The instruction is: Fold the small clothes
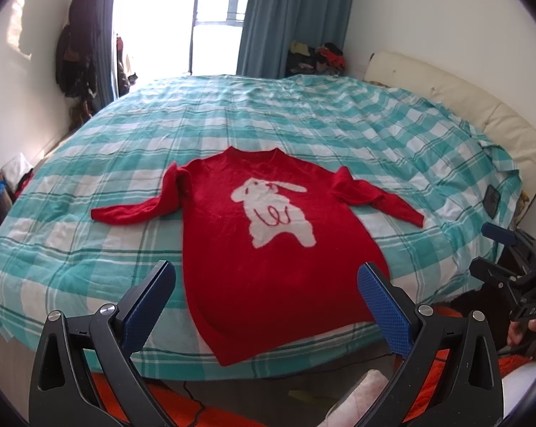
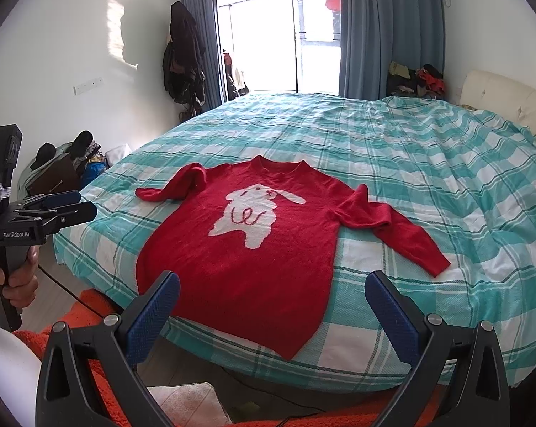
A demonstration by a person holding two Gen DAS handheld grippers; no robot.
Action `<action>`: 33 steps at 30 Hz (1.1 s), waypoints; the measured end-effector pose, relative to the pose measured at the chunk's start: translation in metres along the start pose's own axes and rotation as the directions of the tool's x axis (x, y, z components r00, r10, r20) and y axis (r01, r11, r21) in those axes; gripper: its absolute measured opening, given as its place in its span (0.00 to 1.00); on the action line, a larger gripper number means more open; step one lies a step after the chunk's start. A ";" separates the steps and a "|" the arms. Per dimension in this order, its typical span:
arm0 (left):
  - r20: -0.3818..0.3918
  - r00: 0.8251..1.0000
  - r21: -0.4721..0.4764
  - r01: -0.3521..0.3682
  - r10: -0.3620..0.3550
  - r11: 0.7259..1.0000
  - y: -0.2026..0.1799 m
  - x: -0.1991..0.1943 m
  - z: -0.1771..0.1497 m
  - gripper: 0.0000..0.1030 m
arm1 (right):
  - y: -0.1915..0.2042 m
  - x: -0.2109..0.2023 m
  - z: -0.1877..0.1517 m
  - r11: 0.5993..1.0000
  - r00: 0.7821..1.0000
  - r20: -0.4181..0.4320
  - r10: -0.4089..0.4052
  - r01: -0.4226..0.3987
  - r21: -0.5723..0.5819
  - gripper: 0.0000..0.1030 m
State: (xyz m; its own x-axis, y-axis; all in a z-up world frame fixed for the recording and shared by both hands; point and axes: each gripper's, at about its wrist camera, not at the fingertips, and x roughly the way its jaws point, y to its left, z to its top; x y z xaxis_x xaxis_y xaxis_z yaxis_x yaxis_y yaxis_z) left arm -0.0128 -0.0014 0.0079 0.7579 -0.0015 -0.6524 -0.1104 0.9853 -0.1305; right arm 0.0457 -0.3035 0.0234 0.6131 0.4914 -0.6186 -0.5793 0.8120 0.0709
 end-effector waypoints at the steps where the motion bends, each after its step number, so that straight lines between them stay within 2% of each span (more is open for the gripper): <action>1: -0.002 1.000 0.002 -0.004 0.004 1.000 0.000 0.000 -0.001 0.99 | 0.001 0.000 0.000 1.000 1.000 0.001 -0.002 0.002 -0.003 1.00; 14: 0.008 1.000 0.000 0.003 -0.003 1.000 0.005 0.001 -0.003 0.99 | 0.014 -0.004 -0.004 0.999 1.000 0.016 -0.026 0.026 -0.027 1.00; 23: 0.040 0.999 -0.022 -0.004 0.005 1.000 -0.004 -0.019 0.000 0.99 | 0.017 -0.014 0.000 0.999 0.999 0.050 0.017 -0.015 -0.049 1.00; 27: 0.069 0.998 0.001 0.002 -0.003 1.000 -0.006 -0.029 0.007 0.99 | 0.021 -0.017 0.005 0.998 0.996 0.083 0.032 -0.028 -0.051 1.00; 33: 0.059 0.998 0.003 -0.011 0.011 1.000 -0.004 -0.023 0.007 0.99 | 0.030 -0.012 0.003 0.997 0.997 0.072 0.030 -0.024 -0.080 1.00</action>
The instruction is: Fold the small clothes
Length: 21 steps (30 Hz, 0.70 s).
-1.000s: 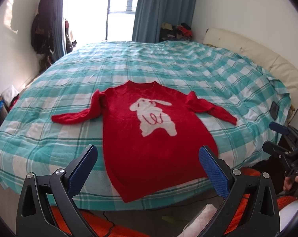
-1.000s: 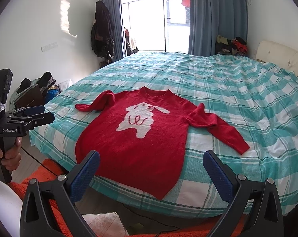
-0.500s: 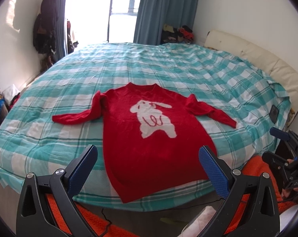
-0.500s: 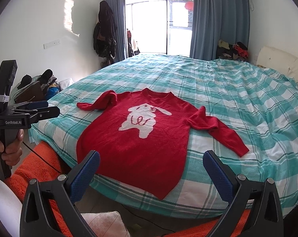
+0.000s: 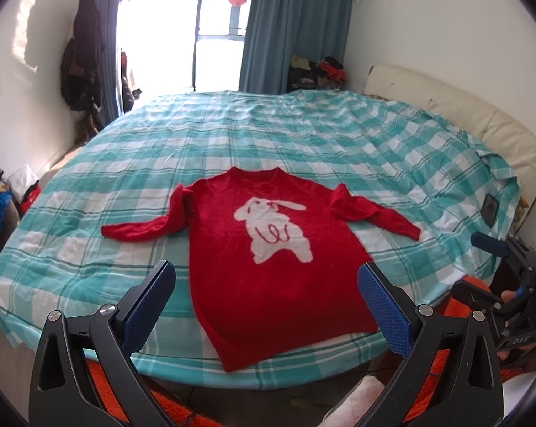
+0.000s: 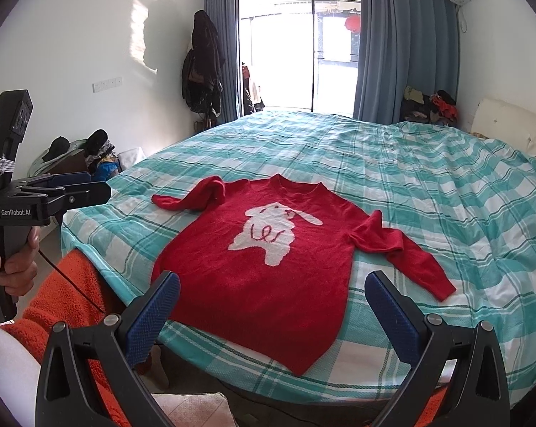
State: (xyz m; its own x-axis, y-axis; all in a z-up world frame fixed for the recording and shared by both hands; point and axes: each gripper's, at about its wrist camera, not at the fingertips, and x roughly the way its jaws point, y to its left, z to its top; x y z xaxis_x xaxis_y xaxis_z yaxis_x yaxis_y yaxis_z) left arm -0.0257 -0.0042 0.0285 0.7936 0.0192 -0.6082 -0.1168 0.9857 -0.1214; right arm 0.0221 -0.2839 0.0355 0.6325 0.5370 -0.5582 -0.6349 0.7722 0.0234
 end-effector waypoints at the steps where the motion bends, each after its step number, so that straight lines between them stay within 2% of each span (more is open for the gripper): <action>1: -0.006 1.000 -0.008 0.006 -0.006 1.000 0.001 0.002 -0.001 0.99 | 0.000 0.000 0.000 1.000 1.000 0.001 -0.002 0.002 0.000 1.00; 13: -0.027 0.998 -0.038 0.048 -0.049 0.998 0.000 0.009 -0.001 0.99 | -0.003 0.006 0.002 1.000 1.000 -0.019 -0.009 0.009 0.000 1.00; 21: -0.051 0.998 -0.026 0.040 -0.042 0.999 -0.002 0.018 -0.002 0.99 | -0.006 0.015 0.001 1.000 0.999 -0.036 0.011 -0.010 0.024 1.00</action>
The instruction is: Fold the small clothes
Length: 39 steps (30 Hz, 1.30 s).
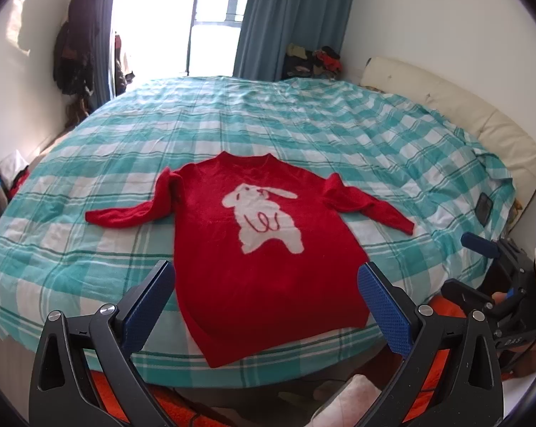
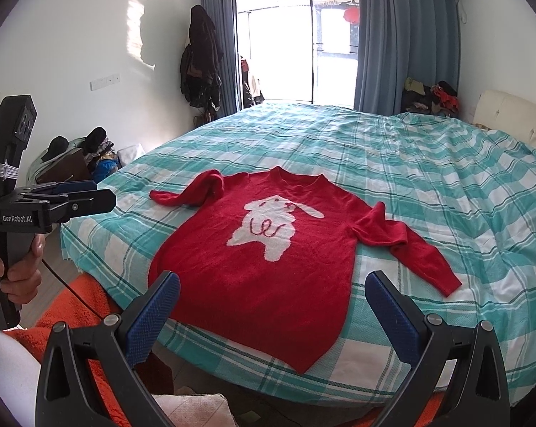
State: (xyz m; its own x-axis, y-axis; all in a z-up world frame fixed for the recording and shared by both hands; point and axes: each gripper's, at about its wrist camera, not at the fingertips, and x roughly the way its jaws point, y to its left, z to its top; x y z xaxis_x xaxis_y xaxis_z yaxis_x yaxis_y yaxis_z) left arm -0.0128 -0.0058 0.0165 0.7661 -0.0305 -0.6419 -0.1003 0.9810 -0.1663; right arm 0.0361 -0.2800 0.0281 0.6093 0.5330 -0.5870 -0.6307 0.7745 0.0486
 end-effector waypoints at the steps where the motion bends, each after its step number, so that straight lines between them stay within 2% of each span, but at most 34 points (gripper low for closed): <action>1: -0.005 1.000 -0.002 0.001 -0.001 1.000 0.000 0.001 -0.001 0.99 | -0.001 0.002 0.000 1.000 1.000 -0.005 0.001 -0.001 0.003 1.00; 6: -0.032 0.999 0.014 -0.012 0.012 1.000 0.002 0.007 -0.003 0.99 | -0.005 0.002 -0.001 1.000 1.000 -0.017 0.004 -0.004 -0.019 1.00; 10: -0.058 0.998 0.006 -0.039 0.039 0.999 0.014 0.010 -0.008 0.99 | -0.020 -0.012 -0.005 0.993 0.997 -0.010 -0.071 0.069 -0.091 1.00; 13: -0.072 0.997 -0.032 -0.035 0.033 0.999 0.025 0.011 -0.014 0.99 | -0.040 -0.019 -0.011 0.994 0.995 -0.031 -0.094 0.092 -0.055 1.00; 17: -0.101 0.995 -0.062 0.015 -0.021 0.998 0.035 0.025 -0.026 0.99 | -0.051 -0.017 -0.017 0.998 0.997 -0.050 -0.058 0.058 -0.007 1.00; 18: -0.134 0.990 -0.073 0.040 -0.050 0.996 0.041 0.037 -0.033 0.99 | -0.052 -0.015 -0.020 1.000 0.998 -0.048 -0.030 0.030 -0.006 1.00; 20: -0.254 0.964 -0.152 0.040 -0.078 0.988 0.060 0.071 -0.051 0.98 | -0.058 0.004 -0.033 0.998 0.995 -0.086 0.058 -0.057 0.016 1.00; 21: -0.305 0.947 -0.208 0.041 -0.104 0.977 0.071 0.089 -0.061 0.97 | -0.064 0.023 -0.044 0.993 0.983 -0.150 0.110 -0.103 0.050 0.99; 22: -0.342 0.931 -0.259 0.038 -0.129 0.965 0.080 0.104 -0.070 0.91 | -0.072 0.045 -0.056 0.984 0.962 -0.218 0.164 -0.145 0.099 0.99; 23: -0.371 0.916 -0.295 0.038 -0.152 0.955 0.087 0.117 -0.078 0.78 | -0.079 0.069 -0.072 0.972 0.934 -0.288 0.212 -0.172 0.157 0.95; 24: -0.398 0.900 -0.319 0.043 -0.175 0.947 0.091 0.129 -0.084 0.75 | -0.087 0.092 -0.085 0.958 0.899 -0.356 0.254 -0.185 0.218 0.86; 25: -0.421 0.886 -0.335 0.045 -0.192 0.941 0.094 0.138 -0.089 0.73 | -0.093 0.112 -0.097 0.939 0.863 -0.403 0.303 -0.198 0.281 0.83; 26: -0.435 0.880 -0.341 0.036 -0.192 0.939 0.095 0.145 -0.094 0.73 | -0.100 0.129 -0.108 0.915 0.833 -0.429 0.350 -0.207 0.346 0.81; 27: -0.440 0.878 -0.341 0.031 -0.189 0.939 0.094 0.149 -0.097 0.73 | -0.107 0.144 -0.117 0.895 0.814 -0.442 0.376 -0.196 0.401 0.81; 29: -0.451 0.871 -0.333 0.041 -0.198 0.942 0.092 0.156 -0.101 0.72 | -0.117 0.165 -0.128 0.847 0.793 -0.427 0.435 -0.199 0.493 0.81; 30: -0.463 0.864 -0.329 0.042 -0.200 0.943 0.089 0.159 -0.104 0.69 | -0.121 0.174 -0.132 0.828 0.790 -0.417 0.450 -0.194 0.526 0.80; 31: -0.473 0.857 -0.324 0.046 -0.204 0.945 0.088 0.161 -0.106 0.60 | -0.122 0.181 -0.134 0.818 0.792 -0.408 0.454 -0.189 0.543 0.78; 32: -0.486 0.850 -0.318 0.047 -0.205 0.947 0.088 0.164 -0.107 0.49 | -0.122 0.188 -0.135 0.805 0.788 -0.396 0.471 -0.201 0.558 0.74; 33: -0.503 0.842 -0.311 0.035 -0.196 0.950 0.089 0.167 -0.109 0.43 | -0.120 0.193 -0.136 0.793 0.782 -0.385 0.489 -0.216 0.569 0.67; 34: -0.521 0.835 -0.308 0.012 -0.179 0.951 0.091 0.170 -0.111 0.30 | -0.119 0.197 -0.138 0.786 0.778 -0.380 0.501 -0.224 0.577 0.61; 35: -0.535 0.829 -0.311 -0.013 -0.163 0.950 0.094 0.171 -0.113 0.21 | -0.119 0.199 -0.138 0.777 0.769 -0.382 0.513 -0.226 0.588 0.37; 36: -0.537 0.828 -0.323 -0.026 -0.161 0.946 0.097 0.170 -0.114 0.16 | -0.119 0.199 -0.138 0.776 0.766 -0.389 0.511 -0.218 0.592 0.06; 37: -0.531 0.830 -0.340 -0.027 -0.169 0.940 0.100 0.168 -0.114 0.05 | -0.120 0.197 -0.138 0.781 0.769 -0.399 0.500 -0.202 0.590 0.05; 39: -0.513 0.837 -0.369 -0.013 -0.192 0.929 0.104 0.160 -0.114 0.03 | -0.120 0.187 -0.133 0.791 0.773 -0.405 0.489 -0.197 0.579 0.05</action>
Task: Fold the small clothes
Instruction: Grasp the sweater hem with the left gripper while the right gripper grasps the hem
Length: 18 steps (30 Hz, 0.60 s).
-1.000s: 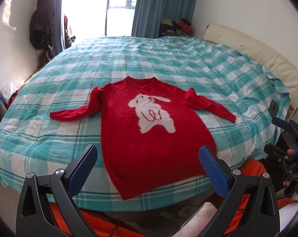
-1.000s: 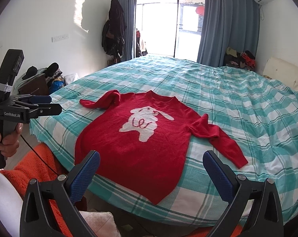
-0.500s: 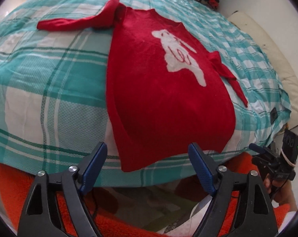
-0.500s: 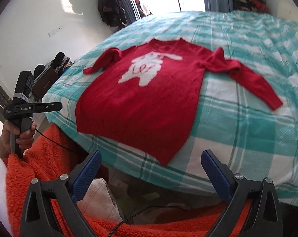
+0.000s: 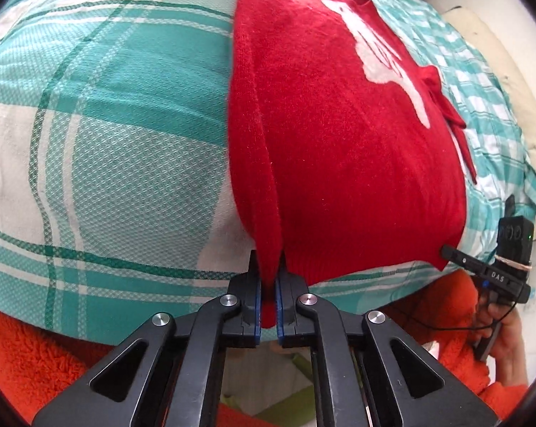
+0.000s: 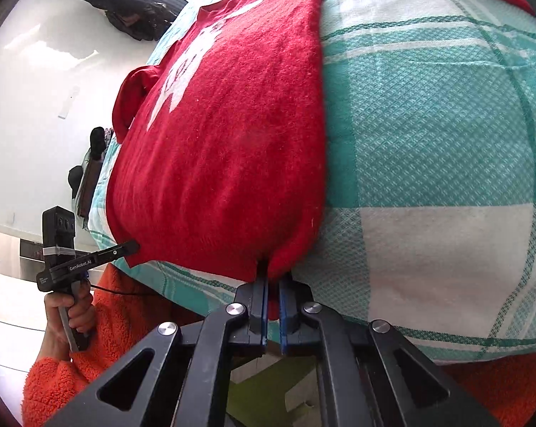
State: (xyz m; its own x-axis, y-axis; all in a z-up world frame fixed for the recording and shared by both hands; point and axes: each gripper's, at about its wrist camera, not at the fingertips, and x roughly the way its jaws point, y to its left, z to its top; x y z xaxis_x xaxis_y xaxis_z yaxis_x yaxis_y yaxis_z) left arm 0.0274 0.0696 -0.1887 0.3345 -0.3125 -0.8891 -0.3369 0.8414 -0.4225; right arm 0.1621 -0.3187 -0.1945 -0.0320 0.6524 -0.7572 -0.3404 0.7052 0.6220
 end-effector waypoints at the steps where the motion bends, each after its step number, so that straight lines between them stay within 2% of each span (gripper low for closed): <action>1: 0.001 1.000 -0.001 0.014 -0.014 1.000 0.000 -0.005 -0.002 0.03 | 0.005 -0.006 -0.002 1.000 1.000 0.001 -0.016 0.016 -0.021 0.05; 4: -0.011 0.996 0.032 0.089 -0.089 0.995 -0.007 -0.021 -0.010 0.02 | 0.014 -0.026 -0.008 0.998 0.999 -0.006 -0.036 0.035 -0.059 0.04; 5: -0.015 0.996 0.058 0.093 -0.093 0.994 -0.010 -0.026 -0.012 0.02 | 0.015 -0.032 -0.011 0.997 0.999 -0.011 -0.042 0.042 -0.060 0.04; 6: -0.020 0.997 0.083 0.075 -0.073 0.994 -0.011 -0.028 -0.013 0.02 | 0.015 -0.038 -0.013 0.997 0.999 -0.015 -0.052 0.051 -0.058 0.04; 8: -0.046 0.999 0.102 -0.020 0.024 0.995 -0.003 -0.019 -0.008 0.02 | 0.008 -0.044 -0.014 0.997 0.997 -0.026 -0.068 0.067 -0.040 0.04; 10: -0.086 0.990 0.082 -0.108 0.115 0.991 0.005 0.000 0.000 0.02 | -0.002 -0.034 -0.011 0.996 0.995 -0.044 -0.085 0.084 -0.007 0.04; 14: -0.125 0.979 0.034 -0.156 0.159 0.987 0.013 0.020 0.007 0.02 | -0.017 0.002 -0.006 0.987 0.982 -0.106 -0.157 0.161 0.025 0.03; 18: -0.116 0.979 0.017 -0.168 0.168 0.986 0.016 0.024 0.007 0.02 | -0.022 0.013 -0.001 0.980 0.977 -0.103 -0.187 0.192 0.050 0.03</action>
State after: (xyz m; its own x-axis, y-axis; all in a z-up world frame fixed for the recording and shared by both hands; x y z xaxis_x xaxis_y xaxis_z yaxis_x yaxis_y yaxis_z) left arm 0.0358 0.0785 -0.2158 0.1687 -0.2152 -0.9619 -0.3729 0.8894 -0.2644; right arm 0.1684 -0.3264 -0.2182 -0.0646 0.4773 -0.8764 -0.2923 0.8306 0.4739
